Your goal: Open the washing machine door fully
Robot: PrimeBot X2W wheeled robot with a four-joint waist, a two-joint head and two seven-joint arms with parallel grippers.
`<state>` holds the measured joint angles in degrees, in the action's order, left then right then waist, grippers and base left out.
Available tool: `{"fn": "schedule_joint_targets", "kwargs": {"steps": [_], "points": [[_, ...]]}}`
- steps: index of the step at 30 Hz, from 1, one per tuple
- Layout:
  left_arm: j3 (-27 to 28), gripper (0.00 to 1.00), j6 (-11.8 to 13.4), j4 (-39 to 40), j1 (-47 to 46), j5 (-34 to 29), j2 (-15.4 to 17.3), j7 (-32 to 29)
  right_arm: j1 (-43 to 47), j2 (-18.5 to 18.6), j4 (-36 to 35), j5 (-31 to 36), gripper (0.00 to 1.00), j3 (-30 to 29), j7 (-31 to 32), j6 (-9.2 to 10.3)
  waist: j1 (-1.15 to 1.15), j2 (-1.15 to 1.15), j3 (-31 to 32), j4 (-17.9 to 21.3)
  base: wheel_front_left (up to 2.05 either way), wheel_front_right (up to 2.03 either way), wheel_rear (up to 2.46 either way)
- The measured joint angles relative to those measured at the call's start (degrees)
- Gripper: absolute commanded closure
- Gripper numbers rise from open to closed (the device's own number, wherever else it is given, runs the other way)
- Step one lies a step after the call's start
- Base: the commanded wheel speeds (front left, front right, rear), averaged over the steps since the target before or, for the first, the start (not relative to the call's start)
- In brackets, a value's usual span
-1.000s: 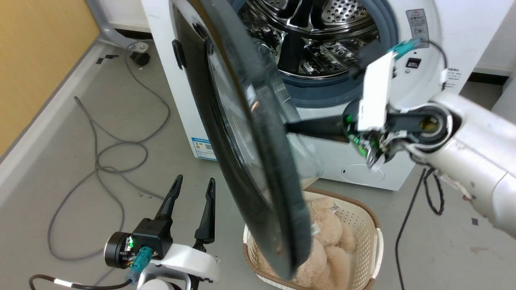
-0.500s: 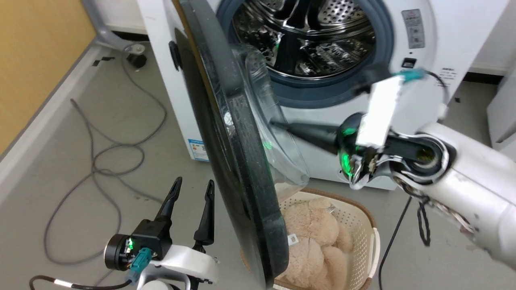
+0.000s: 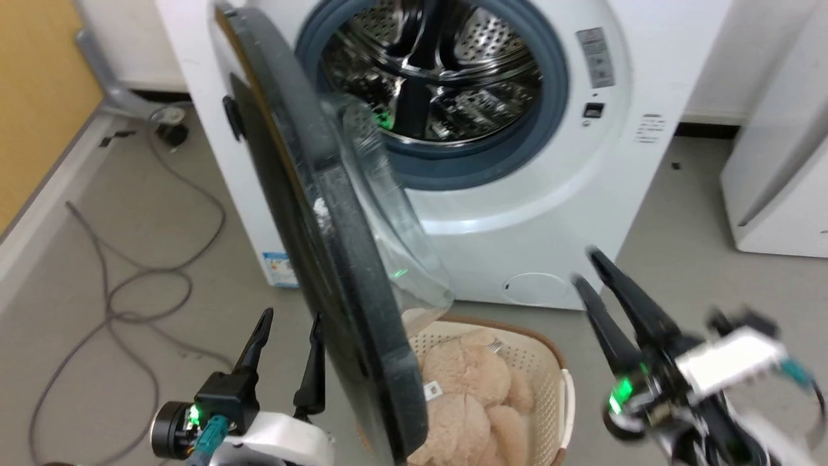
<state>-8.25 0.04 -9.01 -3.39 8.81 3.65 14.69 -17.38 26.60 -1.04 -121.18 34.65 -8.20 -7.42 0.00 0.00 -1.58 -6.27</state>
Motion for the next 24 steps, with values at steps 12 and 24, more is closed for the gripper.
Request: {"fn": "schedule_joint_targets", "kwargs": {"steps": [12, 24], "points": [[1.98, 0.00, 0.53, -1.35, 2.38, 0.03, 2.19, 0.00, 19.13, -3.55, 11.27, 33.87, 0.00, -20.11, -6.57, 0.00, 0.00, 0.00, 2.19, 3.99, 0.00, 0.00, 0.00], [2.25, 0.00, 0.64, -2.14, 3.19, 0.56, 2.72, 0.00, 24.09, -22.51, -0.83, 98.77, 0.00, -43.18, -3.94, -0.02, 0.00, 0.00, 2.89, 5.13, 0.00, 0.00, 0.00]]}}
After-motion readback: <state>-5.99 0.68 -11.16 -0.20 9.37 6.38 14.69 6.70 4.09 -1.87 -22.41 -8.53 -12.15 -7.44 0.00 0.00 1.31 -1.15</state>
